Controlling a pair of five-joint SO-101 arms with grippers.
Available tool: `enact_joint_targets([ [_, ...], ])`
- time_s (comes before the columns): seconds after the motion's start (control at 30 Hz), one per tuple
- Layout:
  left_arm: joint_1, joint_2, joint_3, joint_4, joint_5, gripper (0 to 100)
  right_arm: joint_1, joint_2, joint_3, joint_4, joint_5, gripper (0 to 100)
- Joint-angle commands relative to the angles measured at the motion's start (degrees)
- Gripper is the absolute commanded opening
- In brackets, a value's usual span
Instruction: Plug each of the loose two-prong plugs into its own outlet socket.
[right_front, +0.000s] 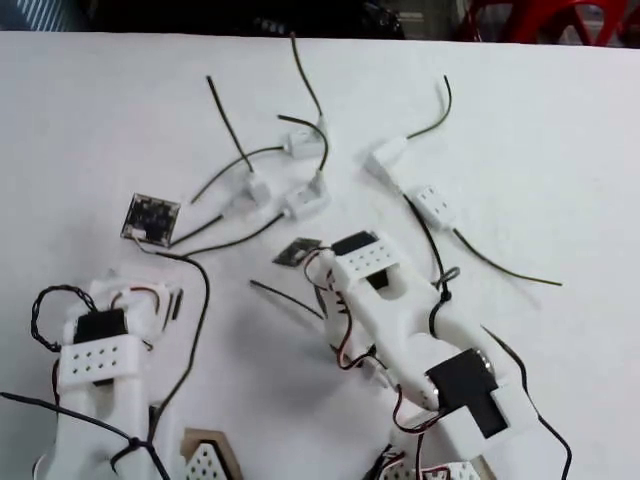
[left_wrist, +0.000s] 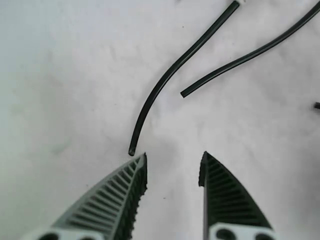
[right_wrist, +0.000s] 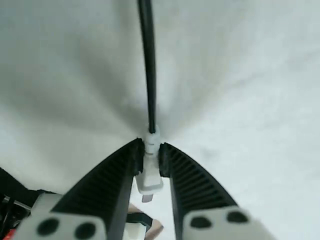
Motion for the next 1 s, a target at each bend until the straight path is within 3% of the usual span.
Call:
enact_joint_targets([
  [0.0, -0.40, -1.63, -0.35, -1.14, -0.62, 18, 1.45, -0.84, -3.25, -0.75, 2.11, 1.8],
  [0.2, -0.40, -1.63, -0.35, -1.14, -0.62, 18, 3.38, -1.01, -4.57, 3.56, 2.11, 13.5],
  [0.4, -0.40, -1.63, -0.35, -1.14, -0.62, 18, 5.32, -3.30, -4.57, 4.97, 2.37, 10.1],
  [0.97, -0.40, -1.63, -0.35, -1.14, -0.62, 18, 8.13, -3.21, 0.88, -0.57, 2.20, 13.8],
])
